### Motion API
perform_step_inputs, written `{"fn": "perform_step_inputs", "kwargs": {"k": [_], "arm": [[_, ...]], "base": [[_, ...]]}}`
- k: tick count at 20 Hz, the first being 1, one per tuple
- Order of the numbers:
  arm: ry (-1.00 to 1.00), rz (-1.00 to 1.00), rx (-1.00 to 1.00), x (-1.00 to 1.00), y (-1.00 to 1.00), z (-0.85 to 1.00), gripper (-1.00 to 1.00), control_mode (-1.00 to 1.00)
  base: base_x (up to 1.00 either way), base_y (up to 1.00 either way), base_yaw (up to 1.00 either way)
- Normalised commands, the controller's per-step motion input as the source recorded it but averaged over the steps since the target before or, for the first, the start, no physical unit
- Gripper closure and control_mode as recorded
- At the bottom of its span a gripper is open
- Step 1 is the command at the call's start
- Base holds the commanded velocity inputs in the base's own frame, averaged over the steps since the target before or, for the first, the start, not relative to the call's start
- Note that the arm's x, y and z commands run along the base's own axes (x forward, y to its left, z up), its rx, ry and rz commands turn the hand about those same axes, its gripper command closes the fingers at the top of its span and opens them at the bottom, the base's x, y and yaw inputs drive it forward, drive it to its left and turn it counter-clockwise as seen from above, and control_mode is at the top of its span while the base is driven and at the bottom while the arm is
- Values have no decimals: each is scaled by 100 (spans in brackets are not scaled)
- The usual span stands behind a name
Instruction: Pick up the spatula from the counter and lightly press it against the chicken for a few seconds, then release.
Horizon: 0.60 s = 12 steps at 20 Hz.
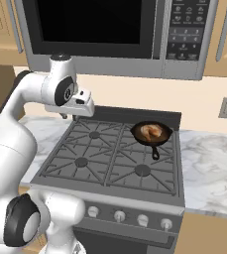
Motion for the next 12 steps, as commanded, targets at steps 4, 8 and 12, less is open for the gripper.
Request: {"fn": "perform_step_inputs", "kwargs": {"k": [4,8,12], "arm": [[0,0,0,-11,0,0,-100,-100],[-5,0,0,-48,18,0,-100,-100],[-8,0,0,-67,33,0,-100,-100]], "base": [[0,0,0],[0,0,0],[0,0,0]]}}
